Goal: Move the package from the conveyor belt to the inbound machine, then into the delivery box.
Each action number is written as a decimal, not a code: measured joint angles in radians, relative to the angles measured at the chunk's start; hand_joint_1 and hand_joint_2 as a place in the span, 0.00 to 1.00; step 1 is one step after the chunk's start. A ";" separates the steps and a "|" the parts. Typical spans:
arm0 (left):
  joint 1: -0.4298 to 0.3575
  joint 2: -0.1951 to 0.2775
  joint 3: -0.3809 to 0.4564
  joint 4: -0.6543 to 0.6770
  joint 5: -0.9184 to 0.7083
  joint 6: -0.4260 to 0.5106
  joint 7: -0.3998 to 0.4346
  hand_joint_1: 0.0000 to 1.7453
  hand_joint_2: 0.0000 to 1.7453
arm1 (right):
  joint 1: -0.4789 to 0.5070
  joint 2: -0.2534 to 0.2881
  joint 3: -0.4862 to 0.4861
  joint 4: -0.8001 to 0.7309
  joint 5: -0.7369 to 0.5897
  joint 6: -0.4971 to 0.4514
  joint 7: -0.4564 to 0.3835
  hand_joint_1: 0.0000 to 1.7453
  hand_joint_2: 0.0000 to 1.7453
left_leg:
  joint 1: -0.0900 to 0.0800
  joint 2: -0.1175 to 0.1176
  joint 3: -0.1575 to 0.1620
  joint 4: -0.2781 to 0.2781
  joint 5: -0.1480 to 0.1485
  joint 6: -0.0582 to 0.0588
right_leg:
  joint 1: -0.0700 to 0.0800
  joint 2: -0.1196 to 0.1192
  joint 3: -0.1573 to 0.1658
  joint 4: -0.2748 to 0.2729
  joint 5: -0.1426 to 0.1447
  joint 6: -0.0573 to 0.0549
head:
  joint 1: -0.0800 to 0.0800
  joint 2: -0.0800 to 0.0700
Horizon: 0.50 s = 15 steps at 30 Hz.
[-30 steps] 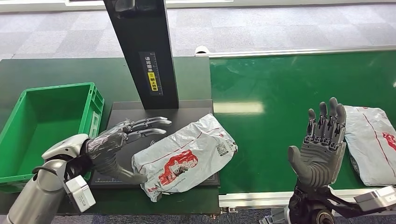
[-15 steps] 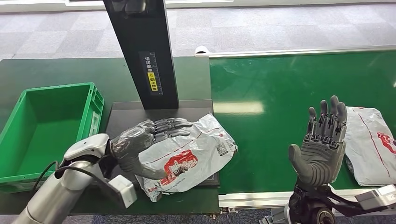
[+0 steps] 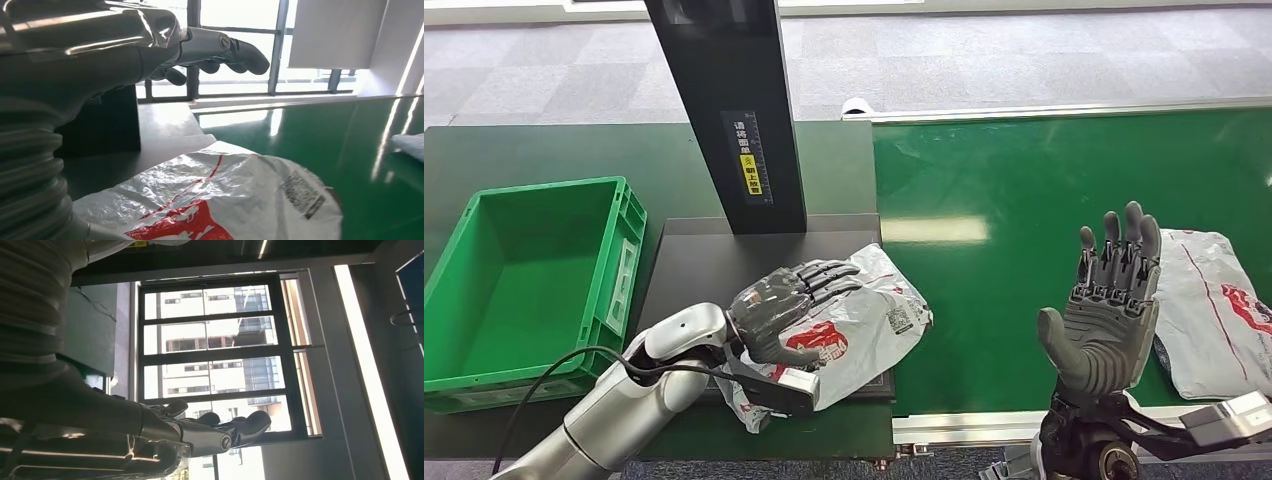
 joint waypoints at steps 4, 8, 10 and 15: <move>-0.021 -0.042 -0.052 0.116 -0.077 0.041 0.017 0.00 1.00 | -0.010 0.003 0.004 0.011 0.001 0.011 -0.001 0.00 1.00 | 0.000 0.000 0.000 0.000 0.000 0.000 | 0.000 0.000 0.000 0.000 0.000 0.000 | 0.000 0.000; -0.045 -0.090 -0.097 0.255 -0.084 0.043 0.006 0.00 1.00 | -0.030 0.004 0.014 0.029 0.001 0.012 -0.001 0.00 1.00 | 0.000 0.000 0.000 0.000 0.000 0.000 | 0.000 0.000 0.000 0.000 0.001 0.000 | 0.000 0.000; -0.057 -0.113 -0.114 0.316 -0.082 0.043 -0.003 0.00 1.00 | -0.038 0.004 0.020 0.037 0.001 0.012 -0.001 0.00 1.00 | 0.000 0.000 0.000 0.000 0.000 0.000 | 0.000 0.000 0.000 0.000 0.001 0.000 | 0.000 0.000; -0.096 -0.161 -0.149 0.433 -0.088 0.047 -0.019 0.00 1.00 | -0.049 0.004 0.026 0.052 0.000 0.014 -0.002 0.00 1.00 | 0.000 -0.002 0.000 0.000 0.000 0.000 | 0.000 -0.001 0.002 0.000 0.001 0.000 | 0.000 0.000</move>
